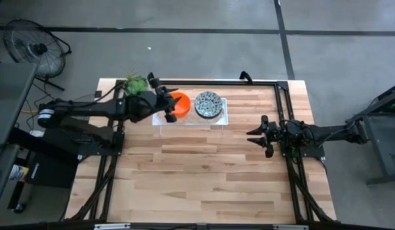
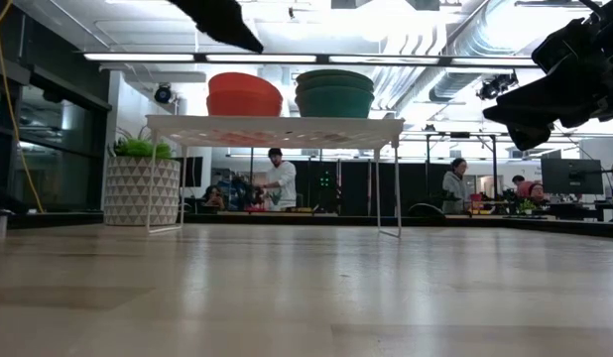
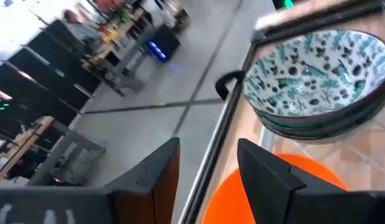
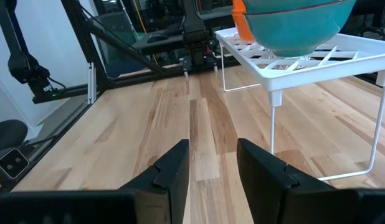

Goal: Pick & Place Mini bowls
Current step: Stack the orange bowl on the orange bowl on the shelf

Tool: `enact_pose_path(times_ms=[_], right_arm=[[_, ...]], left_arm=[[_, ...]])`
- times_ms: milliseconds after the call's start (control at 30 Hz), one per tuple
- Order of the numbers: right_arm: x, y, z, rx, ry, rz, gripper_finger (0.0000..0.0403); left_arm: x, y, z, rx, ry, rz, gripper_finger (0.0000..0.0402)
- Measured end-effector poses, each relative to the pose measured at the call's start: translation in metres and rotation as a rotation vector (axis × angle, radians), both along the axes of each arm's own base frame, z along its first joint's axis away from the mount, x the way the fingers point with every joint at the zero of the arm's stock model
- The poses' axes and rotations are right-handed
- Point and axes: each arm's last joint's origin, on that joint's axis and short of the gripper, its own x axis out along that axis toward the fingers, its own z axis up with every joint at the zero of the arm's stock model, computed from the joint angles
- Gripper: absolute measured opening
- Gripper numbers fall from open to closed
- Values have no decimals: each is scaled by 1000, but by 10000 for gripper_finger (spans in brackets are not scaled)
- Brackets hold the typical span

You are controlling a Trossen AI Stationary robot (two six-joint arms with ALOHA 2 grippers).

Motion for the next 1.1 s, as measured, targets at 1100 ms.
enact_pose_path(times_ms=[1100], right_arm=[[1, 0, -2, -1, 19, 0, 122]], left_arm=[[-42, -10, -87, -190, -348, -185, 156]])
